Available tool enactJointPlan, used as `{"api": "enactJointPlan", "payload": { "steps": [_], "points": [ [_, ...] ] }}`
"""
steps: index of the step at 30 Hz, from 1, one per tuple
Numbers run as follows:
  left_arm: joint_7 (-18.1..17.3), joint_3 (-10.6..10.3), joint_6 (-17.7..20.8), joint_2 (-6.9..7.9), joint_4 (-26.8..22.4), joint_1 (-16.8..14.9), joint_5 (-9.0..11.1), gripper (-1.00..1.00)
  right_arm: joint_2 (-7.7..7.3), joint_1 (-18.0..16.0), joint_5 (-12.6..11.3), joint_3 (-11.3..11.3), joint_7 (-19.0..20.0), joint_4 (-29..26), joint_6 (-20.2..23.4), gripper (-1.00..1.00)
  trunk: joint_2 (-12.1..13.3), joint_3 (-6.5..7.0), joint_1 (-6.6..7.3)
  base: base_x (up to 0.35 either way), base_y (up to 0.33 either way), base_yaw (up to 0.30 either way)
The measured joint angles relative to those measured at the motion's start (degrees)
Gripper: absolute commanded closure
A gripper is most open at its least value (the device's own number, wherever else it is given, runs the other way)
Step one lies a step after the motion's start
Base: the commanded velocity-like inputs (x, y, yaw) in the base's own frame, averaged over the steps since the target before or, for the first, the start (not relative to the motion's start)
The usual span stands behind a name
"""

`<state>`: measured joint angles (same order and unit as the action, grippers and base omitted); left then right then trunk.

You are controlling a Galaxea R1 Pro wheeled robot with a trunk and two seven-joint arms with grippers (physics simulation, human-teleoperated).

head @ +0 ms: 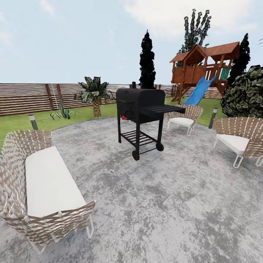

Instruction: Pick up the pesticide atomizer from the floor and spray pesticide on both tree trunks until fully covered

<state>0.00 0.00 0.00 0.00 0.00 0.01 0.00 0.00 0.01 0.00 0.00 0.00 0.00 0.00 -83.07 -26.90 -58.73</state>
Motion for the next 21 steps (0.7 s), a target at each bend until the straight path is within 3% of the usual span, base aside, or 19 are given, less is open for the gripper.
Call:
{"api": "enactJointPlan", "payload": {
  "steps": [9,21],
  "points": [
    [-0.1,0.1,-0.1,-0.08,-0.1,0.2,0.1,-1.0,2.14,-0.1,0.0,0.1,0.2,-1.8,0.9,-1.0,0.0,0.02,0.0,0.0,0.0,0.0],
    [0.1,0.0,-0.6,0.57,-1.3,0.0,0.0,-1.0,1.56,-0.1,0.1,0.0,0.1,-4.3,-1.0,-1.0,0.0,0.02,0.0,0.0,0.0,0.0]
  ]
}}
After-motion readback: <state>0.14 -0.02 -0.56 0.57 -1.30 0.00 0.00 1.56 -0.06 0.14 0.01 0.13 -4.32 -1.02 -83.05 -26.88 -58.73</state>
